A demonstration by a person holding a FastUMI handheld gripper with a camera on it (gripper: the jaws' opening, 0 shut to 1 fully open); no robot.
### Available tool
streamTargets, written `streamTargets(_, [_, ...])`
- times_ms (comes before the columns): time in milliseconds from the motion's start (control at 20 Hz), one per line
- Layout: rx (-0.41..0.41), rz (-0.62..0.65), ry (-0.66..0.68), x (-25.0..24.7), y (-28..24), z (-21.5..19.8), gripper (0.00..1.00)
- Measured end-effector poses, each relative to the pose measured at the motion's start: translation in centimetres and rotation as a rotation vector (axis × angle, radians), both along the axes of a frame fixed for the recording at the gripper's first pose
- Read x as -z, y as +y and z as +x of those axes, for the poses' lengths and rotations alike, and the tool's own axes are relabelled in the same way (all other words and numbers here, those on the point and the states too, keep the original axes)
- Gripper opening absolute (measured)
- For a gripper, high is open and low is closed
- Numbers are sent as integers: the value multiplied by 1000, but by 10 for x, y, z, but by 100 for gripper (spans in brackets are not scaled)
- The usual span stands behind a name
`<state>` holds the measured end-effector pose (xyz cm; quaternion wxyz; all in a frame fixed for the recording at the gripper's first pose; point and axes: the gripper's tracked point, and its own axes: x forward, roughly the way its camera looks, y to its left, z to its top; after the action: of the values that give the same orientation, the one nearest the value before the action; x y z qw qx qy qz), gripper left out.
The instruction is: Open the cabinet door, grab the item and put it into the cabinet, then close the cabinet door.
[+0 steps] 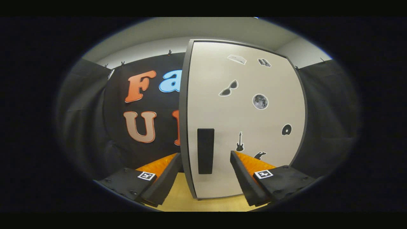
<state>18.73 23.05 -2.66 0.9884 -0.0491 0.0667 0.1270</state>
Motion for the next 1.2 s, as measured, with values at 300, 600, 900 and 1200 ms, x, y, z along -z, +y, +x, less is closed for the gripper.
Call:
streamTargets(300, [8,14,53,18,9,28,79])
streamTargets(600, [9,6,79,25,12,33,46])
streamTargets(900, [4,23,107,27,10,30,28])
streamTargets(1200, [-15,43,101,21,5,13,22])
